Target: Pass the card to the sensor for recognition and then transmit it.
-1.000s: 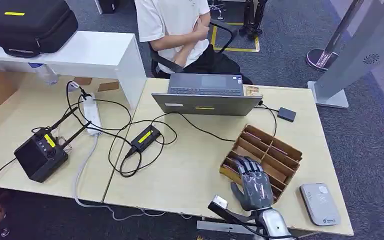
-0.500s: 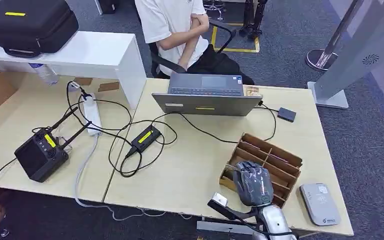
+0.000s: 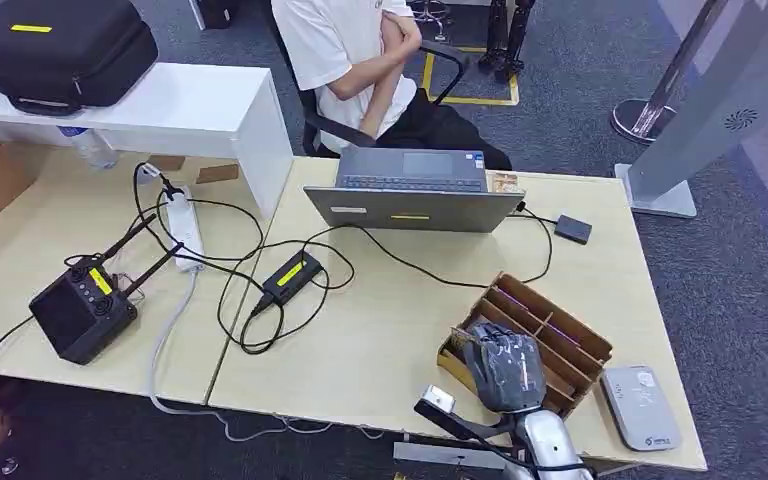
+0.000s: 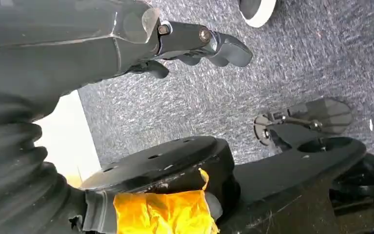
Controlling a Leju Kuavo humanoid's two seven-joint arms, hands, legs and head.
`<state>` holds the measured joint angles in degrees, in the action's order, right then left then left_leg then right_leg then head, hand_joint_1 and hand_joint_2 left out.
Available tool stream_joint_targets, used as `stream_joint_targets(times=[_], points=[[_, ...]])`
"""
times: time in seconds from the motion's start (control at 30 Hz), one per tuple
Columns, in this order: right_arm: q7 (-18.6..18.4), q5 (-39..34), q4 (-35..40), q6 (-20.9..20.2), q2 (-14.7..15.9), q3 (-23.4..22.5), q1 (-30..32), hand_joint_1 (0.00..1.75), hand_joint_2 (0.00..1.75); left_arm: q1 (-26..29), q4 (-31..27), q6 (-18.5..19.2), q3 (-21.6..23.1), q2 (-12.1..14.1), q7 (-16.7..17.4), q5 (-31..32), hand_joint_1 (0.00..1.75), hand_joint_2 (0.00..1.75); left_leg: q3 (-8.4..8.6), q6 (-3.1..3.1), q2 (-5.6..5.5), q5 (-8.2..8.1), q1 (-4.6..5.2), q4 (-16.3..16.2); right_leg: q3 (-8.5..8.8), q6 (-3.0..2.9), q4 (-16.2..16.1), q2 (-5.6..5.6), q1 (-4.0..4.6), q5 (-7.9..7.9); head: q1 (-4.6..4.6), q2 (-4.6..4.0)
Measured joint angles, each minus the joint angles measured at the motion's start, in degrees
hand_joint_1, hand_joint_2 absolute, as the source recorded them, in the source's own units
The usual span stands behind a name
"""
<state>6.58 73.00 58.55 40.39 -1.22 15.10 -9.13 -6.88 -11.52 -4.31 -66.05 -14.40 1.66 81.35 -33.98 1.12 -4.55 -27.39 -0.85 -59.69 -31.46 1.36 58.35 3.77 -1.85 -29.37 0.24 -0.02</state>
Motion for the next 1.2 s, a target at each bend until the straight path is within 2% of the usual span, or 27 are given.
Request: stream_joint_targets(times=[0.5,0.8,1.2], points=[[0.04,-0.13,0.13,0.00,0.00,0.00,0.01,1.75,1.75,-0.01,0.00,-0.22,0.00,0.00,0.61,-0.11,0.00,1.75,0.02,0.00,0.00,0.00,0.00,0.00,0.02,0.00,0.00,0.00,0.00,0.00,0.00,0.02],[-0.50,-2.65,0.94,-0.02,0.04,0.24,-0.24,1.75,1.75,-0.06,0.00,-0.20,0.00,0.00,1.09,-0.11,0.00,1.75,0.01,0.00,0.00,0.00,0.00,0.00,0.03,0.00,0.00,0.00,0.00,0.00,0.00,0.00],[-3.23,-6.60,4.11,-0.09,2.60,3.54,-2.59,1.75,1.75,-0.08,0.00,-0.11,0.02,0.02,1.16,0.22,0.00,1.75,-0.03,0.00,0.01,0.00,0.01,0.00,-0.02,0.00,0.01,0.01,-0.01,0.00,0.00,0.00]])
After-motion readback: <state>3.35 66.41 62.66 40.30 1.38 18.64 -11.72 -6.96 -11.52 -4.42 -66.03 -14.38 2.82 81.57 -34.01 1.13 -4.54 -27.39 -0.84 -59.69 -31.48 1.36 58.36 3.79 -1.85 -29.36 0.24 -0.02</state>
